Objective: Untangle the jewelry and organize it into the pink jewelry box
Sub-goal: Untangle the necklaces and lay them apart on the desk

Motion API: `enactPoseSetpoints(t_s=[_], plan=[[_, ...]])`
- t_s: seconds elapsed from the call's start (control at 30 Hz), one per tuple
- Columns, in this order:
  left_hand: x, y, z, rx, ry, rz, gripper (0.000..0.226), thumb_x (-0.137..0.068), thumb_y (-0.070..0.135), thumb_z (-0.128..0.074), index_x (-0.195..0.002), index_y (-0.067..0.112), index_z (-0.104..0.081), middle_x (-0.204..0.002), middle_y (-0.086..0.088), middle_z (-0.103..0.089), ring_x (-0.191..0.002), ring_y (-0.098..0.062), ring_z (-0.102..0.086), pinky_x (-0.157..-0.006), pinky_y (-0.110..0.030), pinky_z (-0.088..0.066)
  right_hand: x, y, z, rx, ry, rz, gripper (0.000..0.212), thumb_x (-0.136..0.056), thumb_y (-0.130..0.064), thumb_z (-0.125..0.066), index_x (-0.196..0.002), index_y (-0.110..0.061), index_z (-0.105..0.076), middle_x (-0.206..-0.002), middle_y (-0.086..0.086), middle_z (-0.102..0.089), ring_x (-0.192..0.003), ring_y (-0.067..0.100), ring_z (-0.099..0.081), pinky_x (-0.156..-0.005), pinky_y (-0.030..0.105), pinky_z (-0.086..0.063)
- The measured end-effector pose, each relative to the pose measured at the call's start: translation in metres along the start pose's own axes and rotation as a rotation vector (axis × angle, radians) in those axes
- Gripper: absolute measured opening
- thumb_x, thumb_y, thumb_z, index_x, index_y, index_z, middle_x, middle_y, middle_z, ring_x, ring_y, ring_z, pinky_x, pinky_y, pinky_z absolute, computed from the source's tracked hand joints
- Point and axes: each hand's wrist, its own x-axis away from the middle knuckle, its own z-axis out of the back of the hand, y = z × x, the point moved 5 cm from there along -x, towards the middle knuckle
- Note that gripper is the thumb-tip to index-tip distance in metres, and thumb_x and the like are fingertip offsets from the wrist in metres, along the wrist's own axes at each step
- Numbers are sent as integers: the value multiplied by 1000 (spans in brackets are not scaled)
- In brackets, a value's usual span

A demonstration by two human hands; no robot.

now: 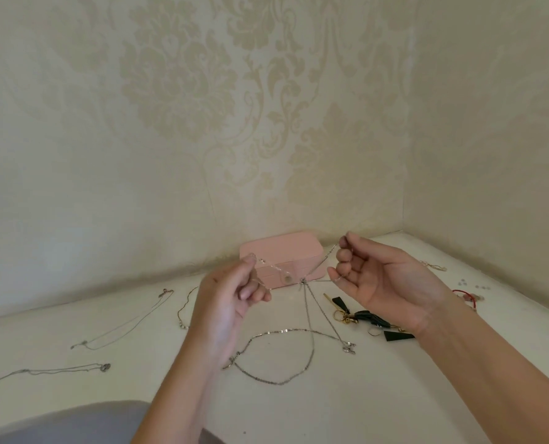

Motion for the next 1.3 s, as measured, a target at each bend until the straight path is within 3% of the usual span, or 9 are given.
enactPoseSetpoints(t_s=[0.2, 0.33, 0.47, 0.6, 0.63, 0.73, 0.93, 1.17, 1.3], plan=[[-14, 64, -4, -256, -70, -212, 37, -70, 32, -67, -45, 20, -44, -51, 5, -39, -59, -15, -45, -72, -31, -47, 5, 3, -4, -10, 30, -71, 23, -67, -11, -69, -90, -4, -69, -64, 3, -58, -39, 5, -49, -48, 21, -55], [-19, 76, -11, -253, -65, -178, 22, -66, 30, -69, -54, 15, -58, -65, -2, -50, -73, -18, -51, -87, -37, -45, 6, 5, -8, 6, -57, -67, 57, -31, -8, -95, -84, -4, -75, -69, 8, -65, -36, 6, -46, -51, 23, -56], [-15, 78, -30, 0, -130, -4, 33, -86, 12, -53, -54, 14, -46, -49, 0, -40, -51, -16, -50, -66, -32, -53, 7, 0, -10, 8, -86, -30, 55, -24, -11, -97, -75, -10, -75, -73, 7, -67, -33, 4, -37, -43, 15, -50], [-9, 79, -34, -96, -139, 104, 47, -93, 17, -47, -50, 23, -26, -47, 7, -18, -39, -8, -21, -35, -17, -22, 14, -2, -21, 132, -142, -13, 26, -47, -2, -86, -67, -12, -73, -72, 6, -66, -37, 3, -29, -33, 11, -30], [-8, 79, -35, -141, -153, 110, 47, -93, 20, -48, -53, 24, -23, -48, 8, -15, -39, -7, -16, -36, -18, -14, 16, -2, -25, 244, -137, 3, 15, -58, 1, -76, -64, -12, -72, -72, 5, -66, -38, 4, -27, -34, 12, -25], [-7, 81, -40, -253, -193, 138, 45, -95, 25, -46, -54, 23, -27, -49, 9, -14, -40, -6, -11, -39, -20, -5, 19, -1, -31, 603, -138, 53, 29, -80, 13, -51, -72, -7, -72, -64, -4, -64, -42, 5, -24, -42, 18, -16], [-4, 93, -49, -492, -266, 140, 39, -98, 28, -44, -73, 13, -70, -51, 7, -14, -41, -7, -11, -37, -19, -8, 24, 2, -42, 911, -146, 105, 22, -81, 11, -61, -83, -8, -72, -73, 2, -68, -49, 6, -46, -43, 18, -29], [-6, 110, -59, -579, -282, 53, 27, -94, 22, -52, -79, 12, -73, -53, 6, -16, -43, -8, -13, -38, -18, -10, 30, 2, -52, 1030, -180, 175, 8, -75, 4, -72, -83, 1, -70, -51, -12, -58, -39, -1, -42, -43, 5, -30], [-6, 107, -58, -607, -282, 45, 18, -93, 17, -55, -89, 15, -73, -55, 5, -18, -45, -9, -14, -38, -18, -11, 30, 1, -52, 1127, -139, 236, 13, -78, -3, -72, -87, -12, -75, -41, -15, -43, -40, 3, -33, -44, 6, -27]])
